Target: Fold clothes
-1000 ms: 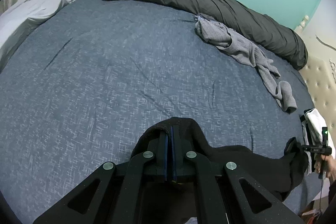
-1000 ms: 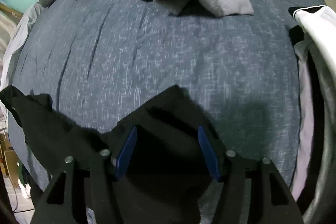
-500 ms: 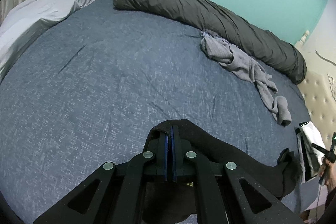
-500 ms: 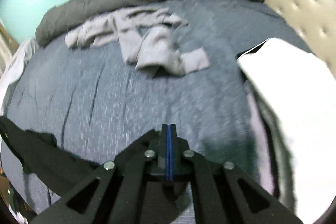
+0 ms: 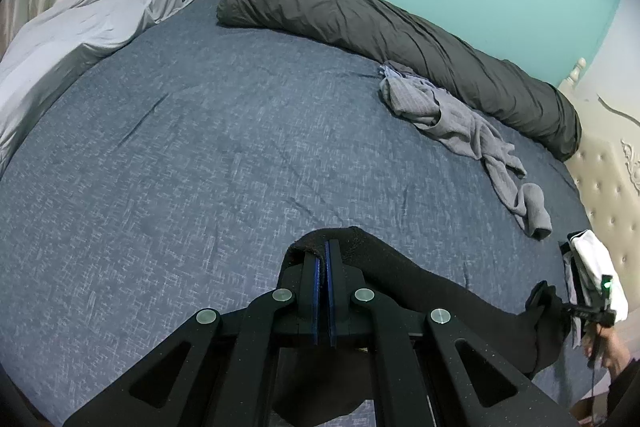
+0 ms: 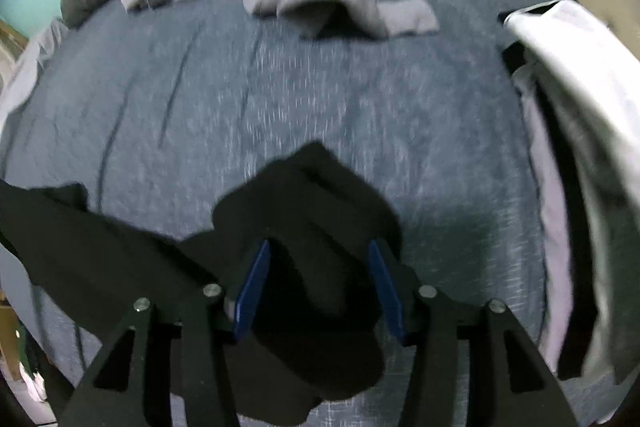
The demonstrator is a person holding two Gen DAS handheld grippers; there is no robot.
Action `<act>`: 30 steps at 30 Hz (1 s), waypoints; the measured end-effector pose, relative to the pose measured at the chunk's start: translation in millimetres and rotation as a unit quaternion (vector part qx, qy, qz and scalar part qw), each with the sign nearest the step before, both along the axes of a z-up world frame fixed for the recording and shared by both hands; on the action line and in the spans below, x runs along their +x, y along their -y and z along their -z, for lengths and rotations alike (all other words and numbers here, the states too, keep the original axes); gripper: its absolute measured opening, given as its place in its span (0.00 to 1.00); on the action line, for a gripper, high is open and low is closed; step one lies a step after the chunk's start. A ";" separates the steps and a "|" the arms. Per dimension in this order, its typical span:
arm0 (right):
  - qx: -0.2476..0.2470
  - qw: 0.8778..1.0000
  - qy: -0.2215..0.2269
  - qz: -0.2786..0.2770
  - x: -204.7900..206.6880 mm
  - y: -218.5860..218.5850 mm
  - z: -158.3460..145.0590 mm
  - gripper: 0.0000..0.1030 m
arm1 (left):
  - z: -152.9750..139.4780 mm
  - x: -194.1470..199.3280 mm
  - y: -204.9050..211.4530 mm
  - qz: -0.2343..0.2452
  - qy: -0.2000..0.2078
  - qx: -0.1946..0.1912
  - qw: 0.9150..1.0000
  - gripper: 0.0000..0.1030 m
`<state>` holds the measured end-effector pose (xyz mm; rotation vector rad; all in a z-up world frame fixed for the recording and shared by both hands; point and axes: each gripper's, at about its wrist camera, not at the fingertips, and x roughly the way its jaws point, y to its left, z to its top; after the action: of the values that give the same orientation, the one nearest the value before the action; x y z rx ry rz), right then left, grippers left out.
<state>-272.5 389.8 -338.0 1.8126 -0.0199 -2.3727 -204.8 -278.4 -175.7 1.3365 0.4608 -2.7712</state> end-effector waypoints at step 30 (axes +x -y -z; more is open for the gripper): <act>-0.051 0.970 -0.227 0.073 93.0 -60.9 -170.1 0.06 | -89.8 10.5 51.5 -0.044 -0.038 -0.020 0.998 0.03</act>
<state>-179.5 450.7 -167.9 1.2251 -0.2230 -2.7748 -194.3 -329.9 -85.9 1.1774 0.4527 -2.7519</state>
